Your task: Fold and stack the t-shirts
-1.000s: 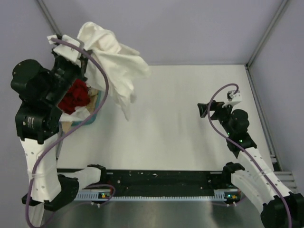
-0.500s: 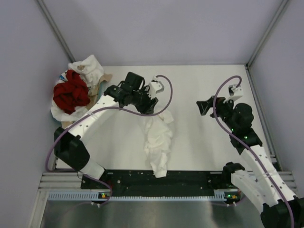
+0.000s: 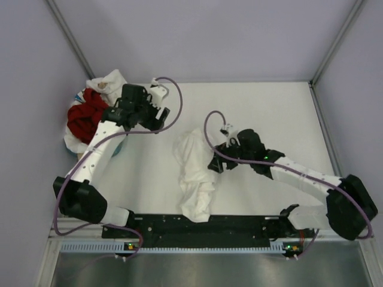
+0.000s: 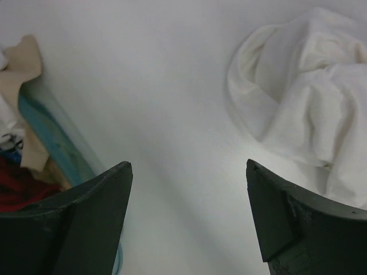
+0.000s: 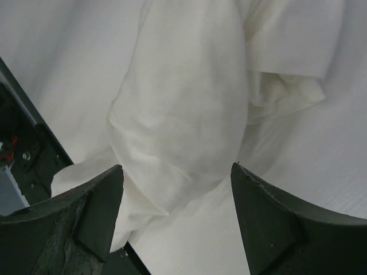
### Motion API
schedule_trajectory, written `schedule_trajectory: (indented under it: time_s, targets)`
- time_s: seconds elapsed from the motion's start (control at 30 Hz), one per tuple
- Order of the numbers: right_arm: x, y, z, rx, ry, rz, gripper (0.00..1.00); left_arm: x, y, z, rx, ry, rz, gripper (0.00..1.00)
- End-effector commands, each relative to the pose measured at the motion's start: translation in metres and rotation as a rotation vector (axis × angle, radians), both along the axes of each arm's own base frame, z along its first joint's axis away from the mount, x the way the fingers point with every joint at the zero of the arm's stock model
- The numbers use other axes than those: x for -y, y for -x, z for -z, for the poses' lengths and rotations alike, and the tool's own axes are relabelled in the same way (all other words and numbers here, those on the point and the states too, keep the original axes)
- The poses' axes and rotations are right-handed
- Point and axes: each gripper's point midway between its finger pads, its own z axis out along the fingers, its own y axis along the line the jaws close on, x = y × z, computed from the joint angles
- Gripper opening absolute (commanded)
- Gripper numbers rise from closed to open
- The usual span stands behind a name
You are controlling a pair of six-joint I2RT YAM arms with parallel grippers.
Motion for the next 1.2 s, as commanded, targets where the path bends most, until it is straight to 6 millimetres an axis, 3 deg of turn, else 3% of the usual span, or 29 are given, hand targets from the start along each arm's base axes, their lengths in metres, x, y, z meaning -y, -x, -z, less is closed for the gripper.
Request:
schedule_trajectory:
  time_s: [0.0, 0.07, 0.1, 0.17, 0.23, 0.27, 0.43, 0.5, 0.57, 0.67, 0.73, 0.77, 0.83, 0.87, 1.0, 1.17]
  targets:
    - [-0.047, 0.005, 0.01, 0.073, 0.154, -0.156, 0.75, -0.063, -0.001, -0.018, 0.075, -0.007, -0.211, 0.84]
    - [-0.058, 0.006, 0.029, 0.025, 0.231, -0.212, 0.73, -0.087, 0.004, -0.013, 0.071, -0.021, -0.276, 0.85]
    - [-0.062, 0.007, 0.035, -0.018, 0.251, -0.234, 0.65, -0.095, 0.008, -0.01, 0.066, -0.022, -0.296, 0.85]
    - [-0.069, 0.009, 0.048, -0.099, 0.291, -0.28, 0.36, -0.107, 0.015, -0.006, 0.054, -0.015, -0.327, 0.85]
    - [-0.078, 0.011, 0.044, -0.129, 0.281, -0.324, 0.08, -0.113, 0.023, -0.003, 0.044, -0.011, -0.338, 0.85]
    - [-0.083, 0.01, 0.036, -0.12, 0.261, -0.339, 0.0, -0.115, 0.026, -0.003, 0.044, -0.008, -0.342, 0.85]
    - [-0.094, -0.011, -0.042, 0.067, 0.165, -0.312, 0.0, -0.111, 0.034, -0.005, 0.037, 0.015, -0.302, 0.85]
    - [-0.083, -0.023, -0.079, 0.15, 0.126, -0.251, 0.0, -0.092, 0.042, -0.002, 0.007, 0.054, -0.186, 0.82]
    - [-0.067, -0.034, -0.112, 0.198, 0.07, -0.178, 0.0, -0.059, 0.066, -0.003, -0.063, 0.132, 0.019, 0.77]
    - [-0.037, -0.045, -0.166, 0.297, -0.041, -0.069, 0.0, -0.014, 0.1, -0.007, -0.106, 0.168, 0.235, 0.79]
    - [-0.022, -0.048, -0.189, 0.356, -0.095, -0.005, 0.0, 0.019, 0.115, 0.001, -0.103, 0.135, 0.356, 0.82]
    - [-0.014, -0.051, -0.195, 0.379, -0.106, 0.025, 0.0, 0.043, 0.127, 0.004, -0.098, 0.127, 0.448, 0.85]
    - [-0.001, -0.055, -0.194, 0.387, -0.098, 0.08, 0.0, 0.069, 0.142, 0.019, -0.129, 0.123, 0.558, 0.98]
    - [0.009, -0.057, -0.192, 0.386, -0.096, 0.111, 0.0, 0.084, 0.152, 0.028, -0.152, 0.103, 0.619, 0.98]
    - [0.051, -0.063, -0.199, 0.391, -0.138, 0.229, 0.0, 0.107, 0.153, 0.069, -0.214, 0.015, 0.672, 0.99]
    - [0.067, -0.063, -0.191, 0.394, -0.12, 0.269, 0.0, 0.148, 0.147, 0.093, -0.223, 0.058, 0.741, 0.99]
